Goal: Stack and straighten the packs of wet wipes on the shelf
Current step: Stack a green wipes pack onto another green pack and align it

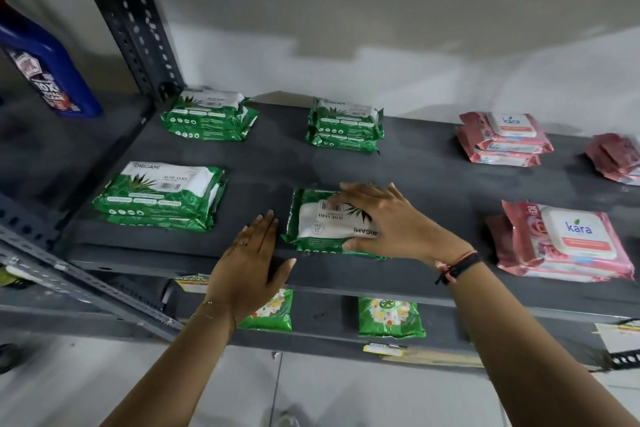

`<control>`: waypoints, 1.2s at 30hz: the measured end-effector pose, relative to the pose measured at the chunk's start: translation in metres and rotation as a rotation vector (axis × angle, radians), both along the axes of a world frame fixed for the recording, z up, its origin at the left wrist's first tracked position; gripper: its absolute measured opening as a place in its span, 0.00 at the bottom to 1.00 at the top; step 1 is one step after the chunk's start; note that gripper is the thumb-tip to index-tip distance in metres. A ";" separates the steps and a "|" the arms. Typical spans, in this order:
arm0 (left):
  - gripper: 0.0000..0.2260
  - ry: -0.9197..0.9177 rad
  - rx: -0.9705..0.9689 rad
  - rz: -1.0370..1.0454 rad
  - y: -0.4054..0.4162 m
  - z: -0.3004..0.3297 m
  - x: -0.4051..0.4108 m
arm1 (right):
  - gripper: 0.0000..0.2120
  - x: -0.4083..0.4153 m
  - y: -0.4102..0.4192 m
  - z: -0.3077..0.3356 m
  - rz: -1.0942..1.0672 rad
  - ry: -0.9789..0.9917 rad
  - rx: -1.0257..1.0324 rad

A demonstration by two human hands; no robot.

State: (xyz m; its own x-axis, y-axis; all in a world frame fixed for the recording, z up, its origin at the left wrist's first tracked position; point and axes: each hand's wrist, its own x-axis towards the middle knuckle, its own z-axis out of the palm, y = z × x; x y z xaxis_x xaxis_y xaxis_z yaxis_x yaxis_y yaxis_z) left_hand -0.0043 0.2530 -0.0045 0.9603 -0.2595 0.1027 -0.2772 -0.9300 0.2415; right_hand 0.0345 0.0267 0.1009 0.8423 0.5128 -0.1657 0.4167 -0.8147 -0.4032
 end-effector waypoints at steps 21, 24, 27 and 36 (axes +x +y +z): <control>0.35 -0.037 0.031 0.002 -0.003 0.004 -0.003 | 0.39 -0.007 0.002 0.028 0.256 -0.135 -0.446; 0.35 -0.036 0.023 0.004 -0.002 0.003 -0.003 | 0.40 -0.007 0.002 0.024 0.250 -0.140 -0.454; 0.34 -0.030 0.024 -0.002 -0.002 0.002 -0.002 | 0.40 -0.007 0.003 0.019 0.205 -0.174 -0.467; 0.35 -0.008 0.018 0.008 -0.003 0.003 -0.002 | 0.40 -0.006 0.019 0.012 0.025 -0.278 -0.390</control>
